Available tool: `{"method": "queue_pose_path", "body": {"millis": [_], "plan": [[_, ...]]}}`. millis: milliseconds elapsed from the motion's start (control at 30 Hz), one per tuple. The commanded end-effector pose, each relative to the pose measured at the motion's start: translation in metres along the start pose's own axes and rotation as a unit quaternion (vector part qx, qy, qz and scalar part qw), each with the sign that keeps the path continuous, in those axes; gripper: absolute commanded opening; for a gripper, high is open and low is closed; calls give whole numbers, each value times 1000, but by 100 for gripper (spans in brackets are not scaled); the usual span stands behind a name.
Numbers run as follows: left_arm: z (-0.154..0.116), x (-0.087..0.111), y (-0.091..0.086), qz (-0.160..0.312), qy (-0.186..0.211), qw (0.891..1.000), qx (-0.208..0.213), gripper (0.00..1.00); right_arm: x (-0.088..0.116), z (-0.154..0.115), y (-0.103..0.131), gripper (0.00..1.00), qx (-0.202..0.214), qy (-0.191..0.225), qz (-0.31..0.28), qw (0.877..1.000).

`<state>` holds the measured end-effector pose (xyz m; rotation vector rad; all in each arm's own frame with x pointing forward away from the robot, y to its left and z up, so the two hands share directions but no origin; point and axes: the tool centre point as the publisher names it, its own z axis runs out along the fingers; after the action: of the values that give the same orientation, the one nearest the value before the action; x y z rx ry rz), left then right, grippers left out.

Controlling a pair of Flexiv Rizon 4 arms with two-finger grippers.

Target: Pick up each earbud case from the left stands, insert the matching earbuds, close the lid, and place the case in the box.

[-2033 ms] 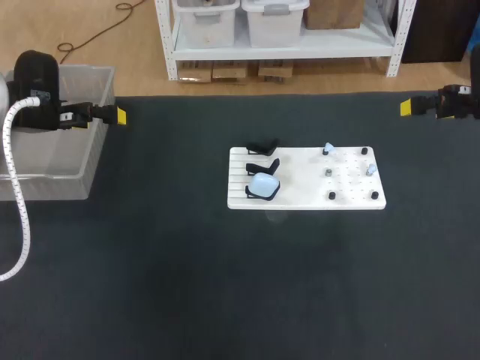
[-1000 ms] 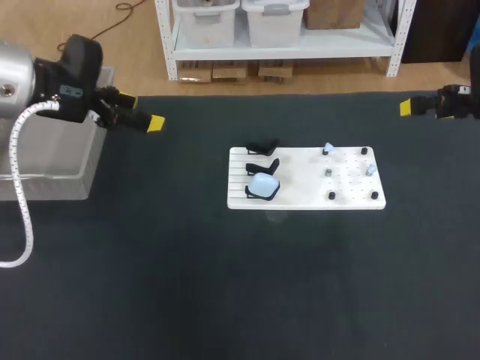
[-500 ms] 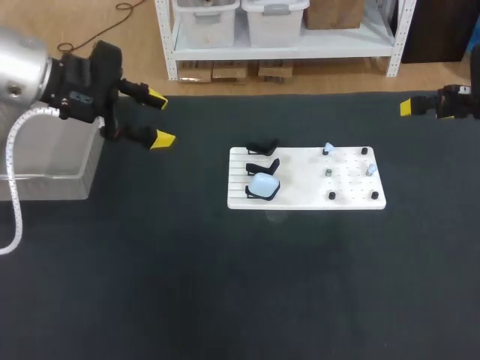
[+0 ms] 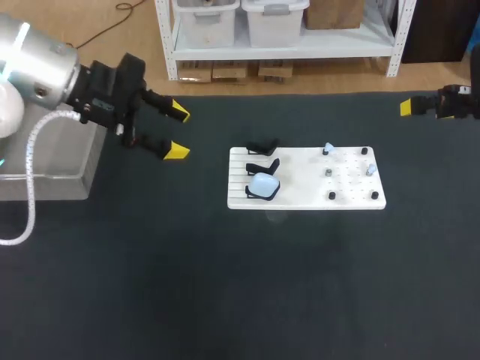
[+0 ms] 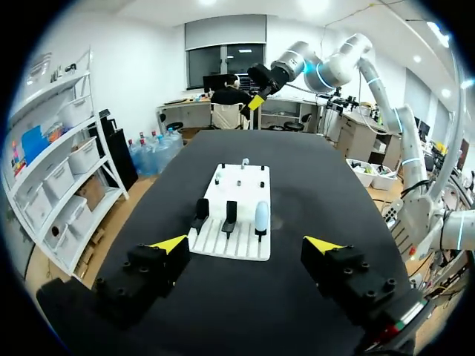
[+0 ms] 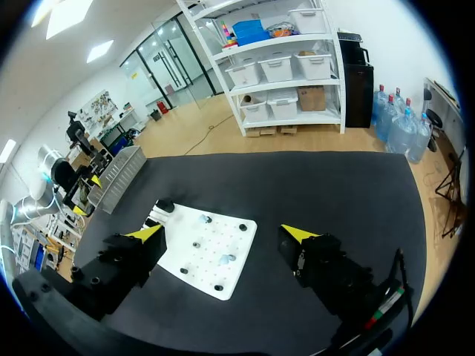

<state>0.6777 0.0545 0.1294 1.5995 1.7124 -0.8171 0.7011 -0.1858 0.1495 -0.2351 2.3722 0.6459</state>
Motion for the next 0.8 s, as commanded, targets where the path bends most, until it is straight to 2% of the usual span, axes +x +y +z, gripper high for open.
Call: {"method": "queue_pose_path", "body": {"millis": [33,433,667,800], "plan": [[15,5,3,9,-9,1000,-4,100,0,0,0,100,1,0,0,1000],[63,5,4,39,-27,999,17,100,0,0,0,100,1,0,0,1000],[87,9,1,30,-26,998,39,100,0,0,0,100,1,0,0,1000],[99,13,-2,24,-20,999,32,100,0,0,0,100,1,0,0,1000]]}}
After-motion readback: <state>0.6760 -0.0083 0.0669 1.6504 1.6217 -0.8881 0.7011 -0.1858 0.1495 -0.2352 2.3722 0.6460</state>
